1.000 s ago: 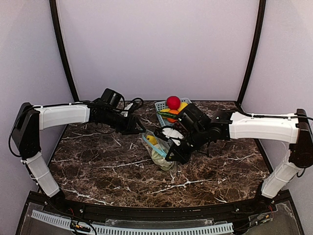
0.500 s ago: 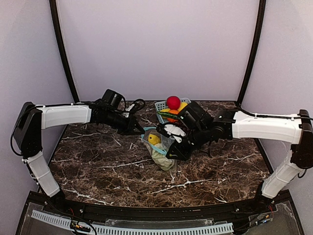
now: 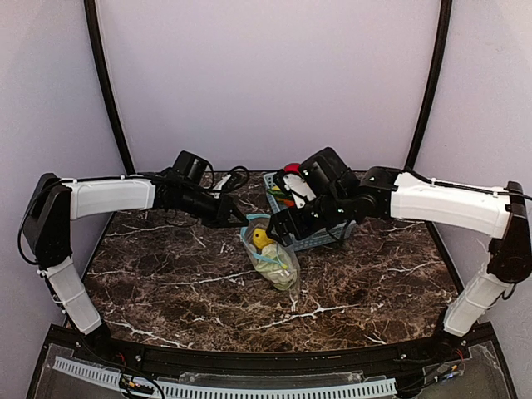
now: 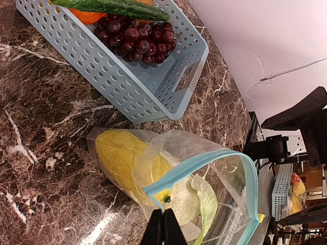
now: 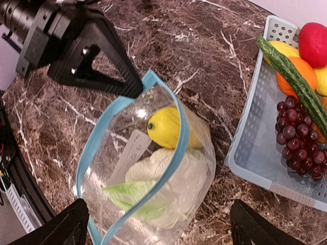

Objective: Place the food in the zip-top bag and seal the zipper
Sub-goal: Pass from the right arm to the left, then adjust the fake fruit in the zipper food storage bag.

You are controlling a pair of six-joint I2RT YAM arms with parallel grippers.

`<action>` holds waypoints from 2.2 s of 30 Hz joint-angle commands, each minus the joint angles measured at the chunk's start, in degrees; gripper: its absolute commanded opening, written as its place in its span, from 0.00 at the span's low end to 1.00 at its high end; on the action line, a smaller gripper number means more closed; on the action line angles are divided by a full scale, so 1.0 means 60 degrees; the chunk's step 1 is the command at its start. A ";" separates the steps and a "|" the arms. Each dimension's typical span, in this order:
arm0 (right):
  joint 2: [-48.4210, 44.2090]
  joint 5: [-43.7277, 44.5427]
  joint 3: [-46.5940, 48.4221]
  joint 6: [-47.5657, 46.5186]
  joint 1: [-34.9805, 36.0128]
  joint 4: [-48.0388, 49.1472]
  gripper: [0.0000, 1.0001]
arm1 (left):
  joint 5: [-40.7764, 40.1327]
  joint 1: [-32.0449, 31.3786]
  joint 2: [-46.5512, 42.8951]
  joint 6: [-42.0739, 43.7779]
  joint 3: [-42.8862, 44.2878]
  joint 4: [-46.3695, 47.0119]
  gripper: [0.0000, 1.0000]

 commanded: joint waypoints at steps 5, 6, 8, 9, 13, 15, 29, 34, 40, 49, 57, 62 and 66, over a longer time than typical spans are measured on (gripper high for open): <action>0.1822 0.1238 0.1517 0.0768 -0.0066 0.0263 0.96 | 0.0141 -0.0005 -0.0592 0.0370 -0.0444 0.0353 0.01; 0.1991 0.1295 0.1627 0.0791 -0.0073 0.0234 0.96 | 0.0151 -0.0005 -0.0596 0.0367 -0.0487 0.0375 0.01; 0.2308 0.1327 0.1817 0.0871 -0.0121 0.0223 0.96 | 0.0179 -0.0005 -0.0589 0.0367 -0.0528 0.0365 0.01; 0.2447 0.1345 0.1897 0.0909 -0.0142 0.0216 0.96 | 0.0176 -0.0005 -0.0603 0.0381 -0.0532 0.0352 0.01; 0.2984 0.1310 0.2140 0.1089 -0.0265 0.0208 0.96 | 0.0128 -0.0003 -0.0691 0.0407 -0.0563 0.0352 0.01; 0.3158 0.1227 0.2217 0.1130 -0.0317 0.0219 0.96 | 0.0120 -0.0005 -0.0690 0.0412 -0.0577 0.0353 0.01; 0.3601 0.0968 0.2144 0.1222 -0.0513 0.0370 0.96 | 0.0131 -0.0005 -0.0743 0.0429 -0.0579 0.0358 0.01; 0.3524 0.0914 0.1854 0.1252 -0.0517 0.0454 0.95 | 0.0120 -0.0005 -0.0747 0.0419 -0.0579 0.0354 0.01; 0.3794 0.1845 0.1753 0.1428 -0.0528 0.0158 0.95 | 0.0034 -0.0005 -0.0925 0.0550 -0.0563 0.0352 0.01; 0.4105 0.2457 0.1660 0.1639 -0.0638 -0.0128 0.95 | -0.0129 -0.0005 -0.1199 0.0685 -0.0565 0.0310 0.01; 0.3975 0.2472 0.1748 0.1587 -0.0645 -0.0249 0.95 | -0.0320 -0.0005 -0.1159 0.0682 -0.0554 0.0191 0.01; 0.3453 0.1265 0.1843 0.1137 -0.0625 0.0034 0.97 | -0.0560 -0.0005 -0.1009 0.0623 -0.0515 -0.0030 0.01; 0.2471 -0.0223 0.1514 0.0781 -0.0592 0.0705 0.98 | -0.1096 0.0008 -0.1043 0.0689 -0.0494 -0.0217 0.01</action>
